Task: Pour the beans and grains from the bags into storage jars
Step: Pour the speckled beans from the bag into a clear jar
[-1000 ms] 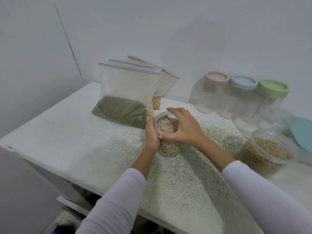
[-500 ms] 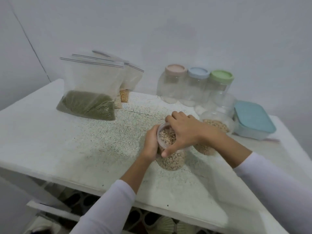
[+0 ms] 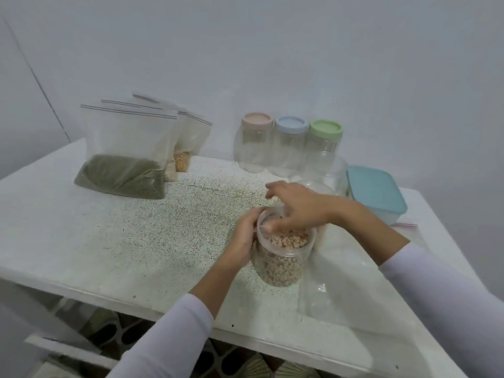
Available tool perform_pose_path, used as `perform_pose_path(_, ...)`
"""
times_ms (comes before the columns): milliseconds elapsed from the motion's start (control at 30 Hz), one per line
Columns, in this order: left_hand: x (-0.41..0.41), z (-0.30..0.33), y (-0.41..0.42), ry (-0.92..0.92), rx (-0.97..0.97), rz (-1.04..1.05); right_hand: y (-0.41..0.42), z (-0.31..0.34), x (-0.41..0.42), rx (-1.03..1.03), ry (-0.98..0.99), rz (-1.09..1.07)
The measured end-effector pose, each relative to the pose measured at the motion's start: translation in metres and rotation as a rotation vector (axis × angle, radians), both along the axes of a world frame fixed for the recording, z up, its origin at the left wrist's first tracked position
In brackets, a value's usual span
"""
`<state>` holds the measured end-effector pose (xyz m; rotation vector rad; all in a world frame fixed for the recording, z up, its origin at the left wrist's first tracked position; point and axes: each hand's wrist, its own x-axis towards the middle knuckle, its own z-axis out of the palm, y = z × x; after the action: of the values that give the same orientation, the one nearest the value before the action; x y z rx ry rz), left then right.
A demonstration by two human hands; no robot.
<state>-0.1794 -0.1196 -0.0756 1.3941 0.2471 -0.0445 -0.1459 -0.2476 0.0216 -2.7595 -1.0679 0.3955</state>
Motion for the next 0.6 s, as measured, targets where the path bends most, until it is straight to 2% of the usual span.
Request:
perform_pose_path(67, 0.013, 0.004, 0.010, -0.011, 0.108, 0.031, -0.003, 0.004, 0.019, 0.276, -0.019, -0.155)
perform_pose_path(100, 0.021, 0.008, 0.015, -0.011, 0.141, 0.052, -0.005, 0.005, 0.032, 0.339, -0.090, -0.249)
perform_pose_path(200, 0.042, 0.019, 0.028, -0.024, 0.206, 0.059, -0.013, 0.000, 0.074, 0.179, -0.266, -0.523)
perform_pose_path(333, 0.063, 0.025, 0.039, -0.030, 0.257, 0.037, -0.027, -0.014, 0.107, 0.042, -0.203, -0.782)
perform_pose_path(433, 0.076, 0.024, 0.047, -0.040, 0.273, 0.033, -0.030, -0.019, 0.118, 0.020, -0.164, -0.815)
perform_pose_path(600, 0.087, 0.013, 0.059, -0.042, 0.315, 0.029, -0.014, -0.017, 0.121, -0.012, -0.207, -0.689)
